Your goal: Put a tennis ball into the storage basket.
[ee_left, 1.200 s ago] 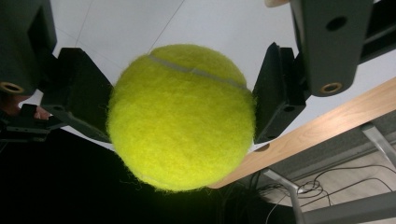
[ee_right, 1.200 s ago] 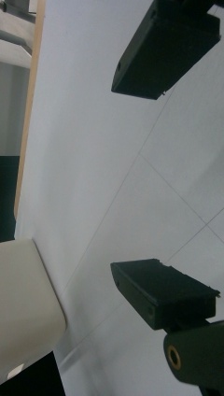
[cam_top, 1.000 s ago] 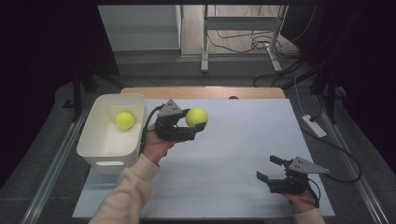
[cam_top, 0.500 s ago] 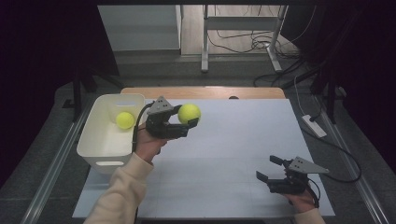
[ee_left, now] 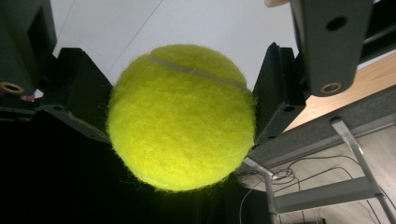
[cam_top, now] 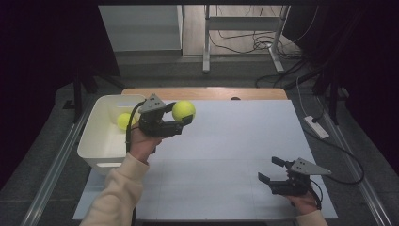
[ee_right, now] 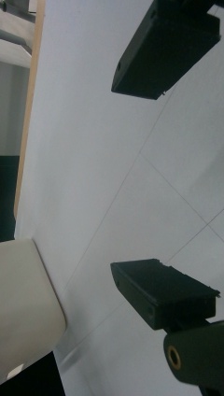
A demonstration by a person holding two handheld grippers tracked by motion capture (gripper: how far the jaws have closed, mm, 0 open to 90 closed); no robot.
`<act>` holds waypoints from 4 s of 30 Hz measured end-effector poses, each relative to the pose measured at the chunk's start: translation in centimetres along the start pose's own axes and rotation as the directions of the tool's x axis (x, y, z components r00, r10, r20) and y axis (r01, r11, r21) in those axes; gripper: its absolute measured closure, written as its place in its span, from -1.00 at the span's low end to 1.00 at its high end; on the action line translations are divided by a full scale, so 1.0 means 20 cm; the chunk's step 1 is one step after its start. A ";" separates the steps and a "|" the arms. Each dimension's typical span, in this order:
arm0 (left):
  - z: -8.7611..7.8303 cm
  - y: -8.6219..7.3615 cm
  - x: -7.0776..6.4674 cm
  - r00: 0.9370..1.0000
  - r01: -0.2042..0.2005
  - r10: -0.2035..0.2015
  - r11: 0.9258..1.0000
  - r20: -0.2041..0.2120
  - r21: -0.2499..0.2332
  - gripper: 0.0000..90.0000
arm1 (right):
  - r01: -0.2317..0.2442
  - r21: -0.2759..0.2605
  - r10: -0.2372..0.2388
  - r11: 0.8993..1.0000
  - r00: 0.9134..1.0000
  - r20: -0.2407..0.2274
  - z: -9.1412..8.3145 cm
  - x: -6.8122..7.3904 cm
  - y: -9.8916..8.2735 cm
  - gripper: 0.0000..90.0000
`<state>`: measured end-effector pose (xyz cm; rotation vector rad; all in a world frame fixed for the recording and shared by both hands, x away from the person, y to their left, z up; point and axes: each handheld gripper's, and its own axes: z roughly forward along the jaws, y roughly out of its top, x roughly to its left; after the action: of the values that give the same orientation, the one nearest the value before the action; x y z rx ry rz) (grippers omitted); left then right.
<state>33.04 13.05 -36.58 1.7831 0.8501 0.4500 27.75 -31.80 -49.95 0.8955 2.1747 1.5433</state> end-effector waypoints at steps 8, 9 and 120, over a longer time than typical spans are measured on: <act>-0.03 -0.01 0.02 1.000 0.006 -0.006 1.000 -0.011 -0.006 -0.40 | 0.002 0.000 -0.002 1.000 1.000 -0.002 0.00 0.00 0.00 -0.73; -0.03 -0.01 0.02 1.000 0.006 -0.006 1.000 -0.011 -0.006 -0.40 | 0.001 0.000 -0.001 1.000 1.000 -0.002 0.00 0.00 0.00 -0.73; -0.35 -0.23 0.59 0.897 0.234 -0.165 0.964 -0.410 0.124 -0.40 | 0.003 0.009 -0.003 1.000 1.000 0.002 0.01 0.01 0.00 -0.73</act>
<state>34.87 27.10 -39.43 1.7603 1.3820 0.6310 27.75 -31.48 -50.00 0.8956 2.1822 1.5315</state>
